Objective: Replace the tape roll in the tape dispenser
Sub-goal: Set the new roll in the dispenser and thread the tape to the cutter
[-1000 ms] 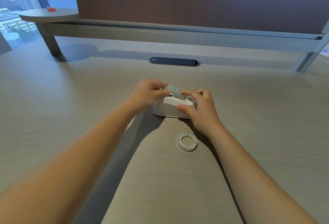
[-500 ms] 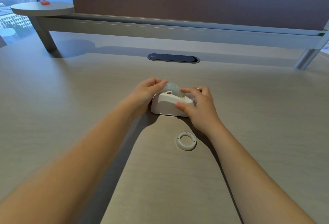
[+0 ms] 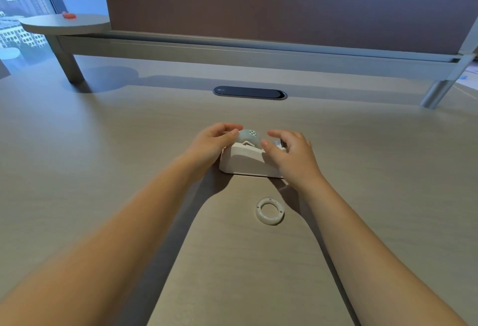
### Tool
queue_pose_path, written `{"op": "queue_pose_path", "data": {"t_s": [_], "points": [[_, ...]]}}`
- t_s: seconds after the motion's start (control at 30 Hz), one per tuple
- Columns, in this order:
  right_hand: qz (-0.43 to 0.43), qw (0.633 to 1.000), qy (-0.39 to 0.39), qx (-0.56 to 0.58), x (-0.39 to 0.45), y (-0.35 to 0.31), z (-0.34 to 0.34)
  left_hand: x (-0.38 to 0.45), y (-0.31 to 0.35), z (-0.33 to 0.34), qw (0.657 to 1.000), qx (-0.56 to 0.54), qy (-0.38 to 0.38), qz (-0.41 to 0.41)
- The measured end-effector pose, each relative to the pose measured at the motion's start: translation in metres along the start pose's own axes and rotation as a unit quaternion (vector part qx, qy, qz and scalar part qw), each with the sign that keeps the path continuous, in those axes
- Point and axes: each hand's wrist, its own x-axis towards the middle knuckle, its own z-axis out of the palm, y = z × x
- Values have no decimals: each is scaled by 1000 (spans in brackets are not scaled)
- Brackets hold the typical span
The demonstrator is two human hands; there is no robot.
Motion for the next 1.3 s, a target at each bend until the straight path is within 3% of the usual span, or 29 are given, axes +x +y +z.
{"op": "queue_pose_path", "data": {"t_s": [0.2,0.47,0.87,1.07,1.3], "points": [[-35,997,-18,-64,5,-16,3,-3,1,0,999,38,33,19],[19,999,7,49,7,-22,8,-11,-6,-7,998,29,50,-3],[-7,996,75,43,6,-30,3,-15,-7,-7,999,34,41,-5],[39,995,-13,-93,16,-43,-6,-13,-7,-7,999,30,39,-7],[95,991,-48,-83,26,-53,-10,-13,-7,-8,999,36,30,-15]]}}
